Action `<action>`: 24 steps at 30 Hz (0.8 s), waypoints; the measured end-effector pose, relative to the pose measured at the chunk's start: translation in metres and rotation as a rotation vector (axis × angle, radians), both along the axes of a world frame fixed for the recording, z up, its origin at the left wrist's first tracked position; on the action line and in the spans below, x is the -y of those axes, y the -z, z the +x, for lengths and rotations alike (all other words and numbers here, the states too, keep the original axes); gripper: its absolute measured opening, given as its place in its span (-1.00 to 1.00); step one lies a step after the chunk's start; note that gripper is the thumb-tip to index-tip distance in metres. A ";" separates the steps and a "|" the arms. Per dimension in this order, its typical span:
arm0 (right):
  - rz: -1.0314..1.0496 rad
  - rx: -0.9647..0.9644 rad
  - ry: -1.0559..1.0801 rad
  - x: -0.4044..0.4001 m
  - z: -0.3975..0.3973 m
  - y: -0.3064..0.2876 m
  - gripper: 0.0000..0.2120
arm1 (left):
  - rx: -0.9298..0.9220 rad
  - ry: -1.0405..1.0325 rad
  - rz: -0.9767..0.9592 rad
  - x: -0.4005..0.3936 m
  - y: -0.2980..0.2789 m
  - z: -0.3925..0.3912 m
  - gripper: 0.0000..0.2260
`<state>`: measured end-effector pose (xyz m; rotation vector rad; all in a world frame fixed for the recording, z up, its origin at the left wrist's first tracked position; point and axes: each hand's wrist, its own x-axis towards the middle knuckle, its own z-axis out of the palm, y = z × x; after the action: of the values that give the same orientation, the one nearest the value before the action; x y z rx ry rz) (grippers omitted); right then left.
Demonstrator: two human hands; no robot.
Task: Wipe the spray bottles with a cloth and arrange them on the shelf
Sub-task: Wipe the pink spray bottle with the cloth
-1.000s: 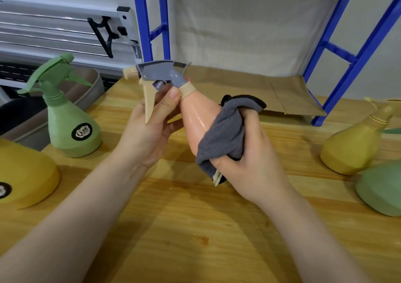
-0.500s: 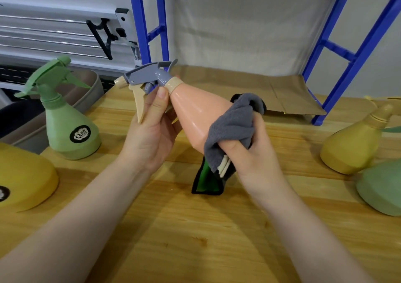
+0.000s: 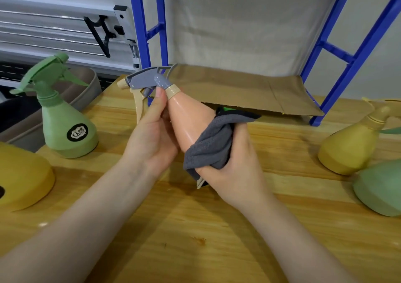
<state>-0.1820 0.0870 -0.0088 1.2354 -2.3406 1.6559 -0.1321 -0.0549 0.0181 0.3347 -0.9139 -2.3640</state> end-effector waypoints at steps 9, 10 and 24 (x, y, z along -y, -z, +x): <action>0.021 0.003 -0.001 -0.002 -0.002 -0.001 -0.66 | 0.046 0.186 -0.338 -0.011 0.008 0.006 -0.76; 0.001 0.010 -0.001 -0.003 -0.003 -0.001 -0.65 | 0.052 0.206 -0.367 -0.014 0.010 0.007 -0.80; -0.072 0.036 -0.100 0.000 -0.003 0.001 -0.86 | 0.029 0.291 -0.442 -0.017 0.005 0.013 -0.72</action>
<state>-0.1846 0.0874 -0.0102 1.3411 -2.2520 1.7895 -0.1195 -0.0375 0.0135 0.0611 -1.5481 -2.3239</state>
